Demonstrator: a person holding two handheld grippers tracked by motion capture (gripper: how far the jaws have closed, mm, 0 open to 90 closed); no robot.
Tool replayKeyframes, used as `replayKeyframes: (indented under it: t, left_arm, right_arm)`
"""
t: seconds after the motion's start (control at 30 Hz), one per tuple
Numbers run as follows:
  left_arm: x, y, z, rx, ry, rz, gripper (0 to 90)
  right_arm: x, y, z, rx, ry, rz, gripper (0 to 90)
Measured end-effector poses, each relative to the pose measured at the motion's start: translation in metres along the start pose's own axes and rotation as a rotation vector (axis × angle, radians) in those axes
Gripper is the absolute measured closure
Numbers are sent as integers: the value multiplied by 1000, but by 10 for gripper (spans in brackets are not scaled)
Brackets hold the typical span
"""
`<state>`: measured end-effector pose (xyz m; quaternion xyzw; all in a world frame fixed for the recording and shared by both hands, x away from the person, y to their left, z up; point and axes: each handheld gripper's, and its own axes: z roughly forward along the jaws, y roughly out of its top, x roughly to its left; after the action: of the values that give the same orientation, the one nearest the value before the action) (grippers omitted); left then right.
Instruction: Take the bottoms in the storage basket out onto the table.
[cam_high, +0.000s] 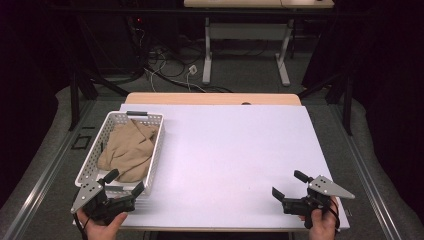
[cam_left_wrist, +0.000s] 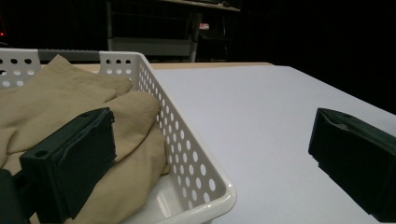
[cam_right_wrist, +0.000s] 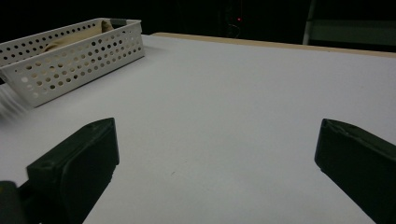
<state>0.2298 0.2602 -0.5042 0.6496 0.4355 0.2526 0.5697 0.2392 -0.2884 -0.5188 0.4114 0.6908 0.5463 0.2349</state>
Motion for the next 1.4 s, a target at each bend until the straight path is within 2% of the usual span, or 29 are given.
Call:
replayKeyframes:
  t: [0.4, 0.47, 0.53, 0.67, 0.73, 0.93, 1.07, 1.17, 1.27, 1.4]
  left_arm:
    - [1, 0, 1, 22, 4, -3, 4]
    - [-1, 3, 1, 29, 9, 22, 4]
    - [-2, 4, 1, 30, 13, 30, 4]
    - [-2, 12, 3, 42, 0, 14, 4]
    - [-1, 17, 5, 47, -4, -2, 4]
    - [6, 34, 10, 72, 4, -7, 4]
    - [6, 47, 18, 54, 7, -30, 4]
    - [5, 57, 26, 62, 3, -21, 4]
    - [7, 69, 36, 90, 25, -17, 4]
    - [11, 76, 42, 90, 35, -33, 6]
  right_arm:
    - [-6, -1, 2, 15, -14, 28, 0]
    - [-7, -2, 4, 8, -9, 38, 0]
    - [-8, -2, 4, 13, -11, 38, 0]
    - [-7, -2, 4, 19, -17, 42, 0]
    - [-7, -2, 5, 17, -20, 41, 0]
    - [-8, -3, 7, 28, -33, 42, 0]
    - [-9, -4, 9, 41, -33, 52, 0]
    - [-8, -5, 9, 44, -33, 56, 0]
    - [-8, -5, 9, 40, -32, 55, 0]
    - [-8, -5, 9, 38, -32, 59, 0]
